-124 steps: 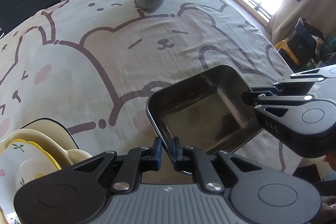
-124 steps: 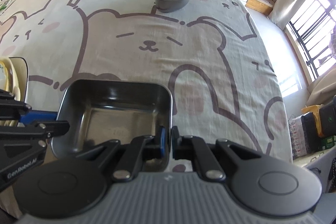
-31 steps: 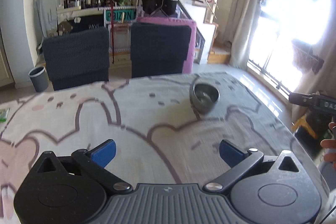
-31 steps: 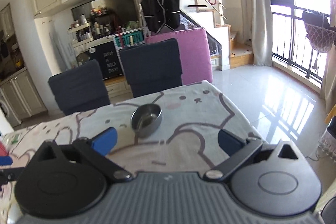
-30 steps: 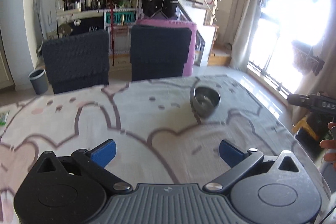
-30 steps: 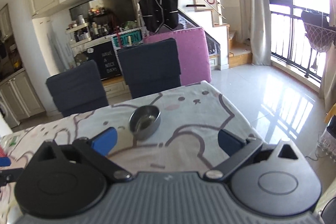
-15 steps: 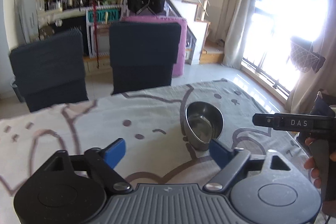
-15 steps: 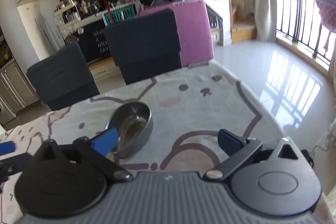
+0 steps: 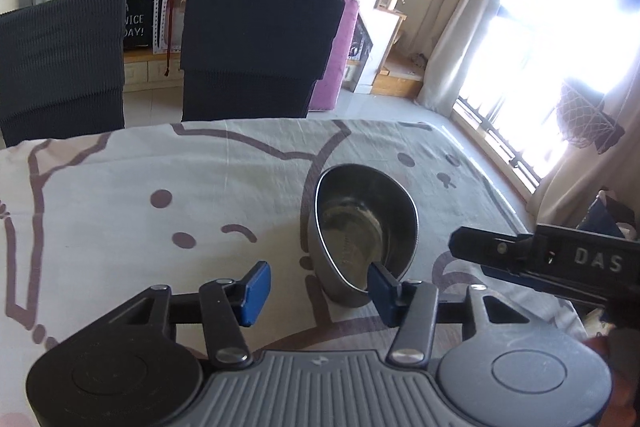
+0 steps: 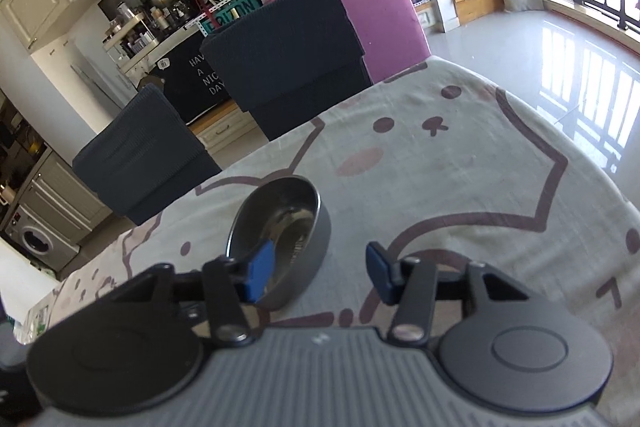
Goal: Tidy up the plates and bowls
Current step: 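Move both tools to the small stainless steel bowl, then close both tools on the rim of the small steel bowl, then lift the small steel bowl with both tools and carry it over the rectangular tray, then lower the steel bowl into the rectangular tray and open both tools, then close both tools on the rim of the rectangular tray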
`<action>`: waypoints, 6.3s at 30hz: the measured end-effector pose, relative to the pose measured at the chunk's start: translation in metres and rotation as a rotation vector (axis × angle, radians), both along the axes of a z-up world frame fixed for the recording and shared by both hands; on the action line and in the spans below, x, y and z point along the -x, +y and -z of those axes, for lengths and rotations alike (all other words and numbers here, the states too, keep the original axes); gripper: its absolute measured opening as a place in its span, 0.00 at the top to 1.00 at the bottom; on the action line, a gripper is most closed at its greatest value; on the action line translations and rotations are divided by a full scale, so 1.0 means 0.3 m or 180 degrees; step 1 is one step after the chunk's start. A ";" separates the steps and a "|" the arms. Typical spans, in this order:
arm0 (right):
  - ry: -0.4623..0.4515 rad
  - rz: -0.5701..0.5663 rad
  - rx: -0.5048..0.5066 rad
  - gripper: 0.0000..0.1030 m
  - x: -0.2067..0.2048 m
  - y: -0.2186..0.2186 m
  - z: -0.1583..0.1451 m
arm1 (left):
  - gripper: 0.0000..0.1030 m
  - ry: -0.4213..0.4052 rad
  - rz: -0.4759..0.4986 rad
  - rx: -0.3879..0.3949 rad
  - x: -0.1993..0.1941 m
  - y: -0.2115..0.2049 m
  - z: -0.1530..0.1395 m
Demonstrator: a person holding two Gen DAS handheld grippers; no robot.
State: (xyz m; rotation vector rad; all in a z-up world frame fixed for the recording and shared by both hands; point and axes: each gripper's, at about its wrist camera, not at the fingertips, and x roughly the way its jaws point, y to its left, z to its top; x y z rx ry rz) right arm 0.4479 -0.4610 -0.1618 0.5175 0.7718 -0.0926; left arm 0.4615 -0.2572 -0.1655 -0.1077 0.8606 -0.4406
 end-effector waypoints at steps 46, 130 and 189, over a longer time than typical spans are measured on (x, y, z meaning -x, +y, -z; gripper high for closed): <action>0.0322 -0.0660 0.0704 0.85 0.057 0.078 0.044 | 0.67 0.0485 0.0355 -0.0350 0.062 0.012 0.038; 0.0614 -0.1130 0.1256 0.92 0.768 0.418 -0.204 | 0.96 0.0385 0.0749 -0.0356 0.813 0.184 -0.090; 0.0704 -0.0991 0.1199 0.43 0.691 0.361 -0.110 | 0.25 0.0321 0.0491 -0.0403 0.777 0.225 -0.113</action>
